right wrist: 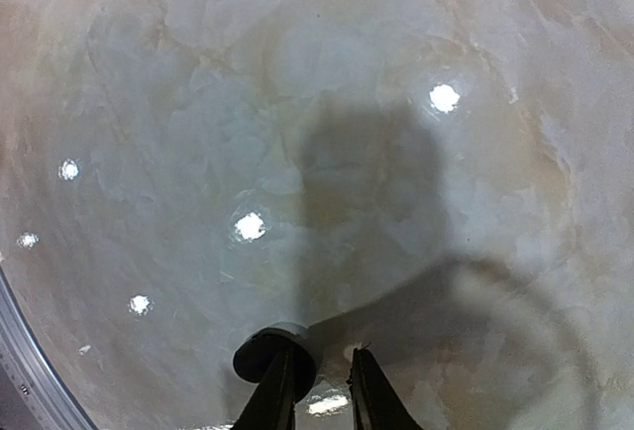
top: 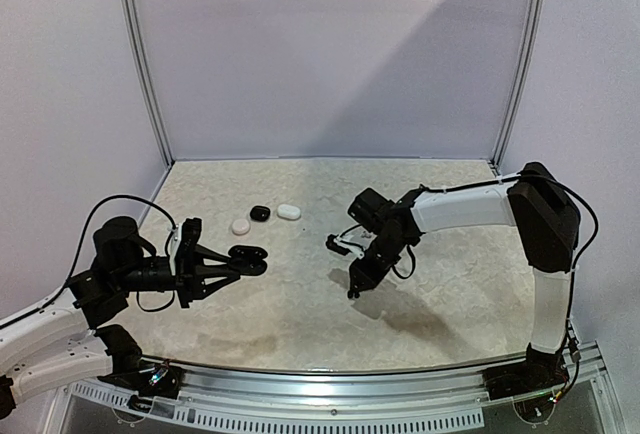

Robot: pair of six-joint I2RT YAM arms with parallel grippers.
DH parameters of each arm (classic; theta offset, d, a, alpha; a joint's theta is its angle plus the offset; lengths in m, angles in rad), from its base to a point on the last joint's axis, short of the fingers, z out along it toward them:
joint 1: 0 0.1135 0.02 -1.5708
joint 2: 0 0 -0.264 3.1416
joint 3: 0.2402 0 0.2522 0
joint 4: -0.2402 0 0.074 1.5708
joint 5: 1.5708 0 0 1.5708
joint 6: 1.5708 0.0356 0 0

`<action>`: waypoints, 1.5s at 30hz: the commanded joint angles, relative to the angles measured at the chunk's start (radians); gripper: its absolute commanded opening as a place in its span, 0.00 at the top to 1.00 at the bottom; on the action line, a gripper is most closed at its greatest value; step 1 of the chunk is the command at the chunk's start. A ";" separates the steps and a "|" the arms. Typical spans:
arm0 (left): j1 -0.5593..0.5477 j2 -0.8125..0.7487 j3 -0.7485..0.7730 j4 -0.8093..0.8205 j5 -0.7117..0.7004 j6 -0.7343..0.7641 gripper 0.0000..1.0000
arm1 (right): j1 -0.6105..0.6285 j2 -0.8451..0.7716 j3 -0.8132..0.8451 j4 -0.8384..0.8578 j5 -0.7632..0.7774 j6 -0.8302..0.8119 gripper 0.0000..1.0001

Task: Insert the wireless bluetooth earbuds into the charging case

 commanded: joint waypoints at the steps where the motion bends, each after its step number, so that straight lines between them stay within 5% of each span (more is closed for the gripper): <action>1: 0.012 -0.007 -0.011 0.029 0.008 0.015 1.00 | 0.002 -0.005 -0.034 -0.019 -0.099 -0.016 0.76; 22: 0.012 -0.007 -0.018 0.027 0.011 0.037 1.00 | 0.034 -0.063 -0.092 -0.015 -0.210 -0.010 0.81; 31: 0.012 -0.014 -0.021 0.023 0.009 0.047 1.00 | 0.040 -0.072 -0.096 -0.004 -0.229 -0.006 0.92; 45: 0.012 -0.042 -0.015 -0.005 0.057 0.116 1.00 | 0.065 -0.213 0.028 -0.081 -0.086 -0.050 1.00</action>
